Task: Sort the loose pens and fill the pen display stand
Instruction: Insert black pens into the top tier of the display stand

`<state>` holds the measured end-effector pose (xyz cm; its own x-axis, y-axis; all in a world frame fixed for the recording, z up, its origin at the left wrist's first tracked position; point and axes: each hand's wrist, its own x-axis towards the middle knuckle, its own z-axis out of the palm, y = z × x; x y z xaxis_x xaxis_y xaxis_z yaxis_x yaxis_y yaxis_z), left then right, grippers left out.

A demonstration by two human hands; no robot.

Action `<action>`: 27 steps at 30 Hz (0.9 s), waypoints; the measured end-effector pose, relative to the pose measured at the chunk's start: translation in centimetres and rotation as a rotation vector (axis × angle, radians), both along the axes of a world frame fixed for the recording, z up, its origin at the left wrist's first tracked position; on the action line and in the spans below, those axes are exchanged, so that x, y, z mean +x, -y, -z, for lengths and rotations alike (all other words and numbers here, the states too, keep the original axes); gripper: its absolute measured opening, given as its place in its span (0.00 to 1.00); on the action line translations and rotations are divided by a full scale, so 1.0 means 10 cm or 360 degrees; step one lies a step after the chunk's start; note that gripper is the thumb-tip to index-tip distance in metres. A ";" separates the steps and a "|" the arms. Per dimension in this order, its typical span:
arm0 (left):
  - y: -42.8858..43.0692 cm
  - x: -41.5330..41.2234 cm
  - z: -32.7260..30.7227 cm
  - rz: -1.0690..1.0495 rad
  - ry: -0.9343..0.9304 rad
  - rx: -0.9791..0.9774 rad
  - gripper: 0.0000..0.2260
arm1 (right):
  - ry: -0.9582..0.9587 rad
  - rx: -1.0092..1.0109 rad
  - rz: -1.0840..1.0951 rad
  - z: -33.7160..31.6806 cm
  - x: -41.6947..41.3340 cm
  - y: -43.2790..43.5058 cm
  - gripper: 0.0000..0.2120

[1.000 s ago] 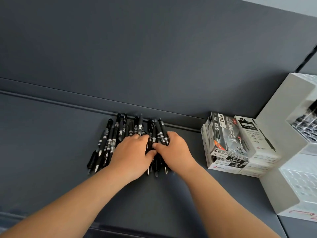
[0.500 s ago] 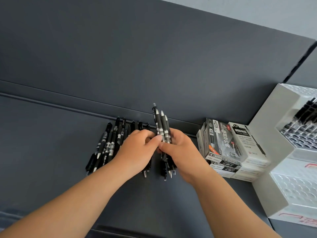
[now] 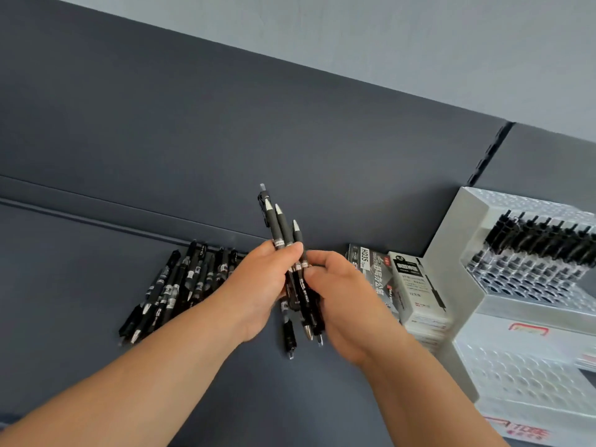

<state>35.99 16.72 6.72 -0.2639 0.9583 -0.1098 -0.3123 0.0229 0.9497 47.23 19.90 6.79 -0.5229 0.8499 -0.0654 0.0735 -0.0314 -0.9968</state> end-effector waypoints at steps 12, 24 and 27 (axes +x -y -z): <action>-0.20 0.76 -0.24 -0.0244 -0.0171 0.0178 0.01 | -0.0465 0.0090 0.0357 -0.25 0.91 -0.33 0.12; -0.23 1.33 -0.33 0.0157 -0.0189 0.0072 0.01 | -0.1276 -0.0288 0.0217 -0.50 1.54 -0.49 0.09; -0.23 1.32 -0.35 0.0083 -0.0052 0.0066 0.04 | -0.1194 -0.0267 0.0232 -0.49 1.57 -0.49 0.07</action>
<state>49.20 19.06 10.26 -0.2160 0.9744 -0.0617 -0.2806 -0.0014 0.9598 62.90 24.85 11.71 -0.3617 0.9235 0.1279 -0.6345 -0.1433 -0.7595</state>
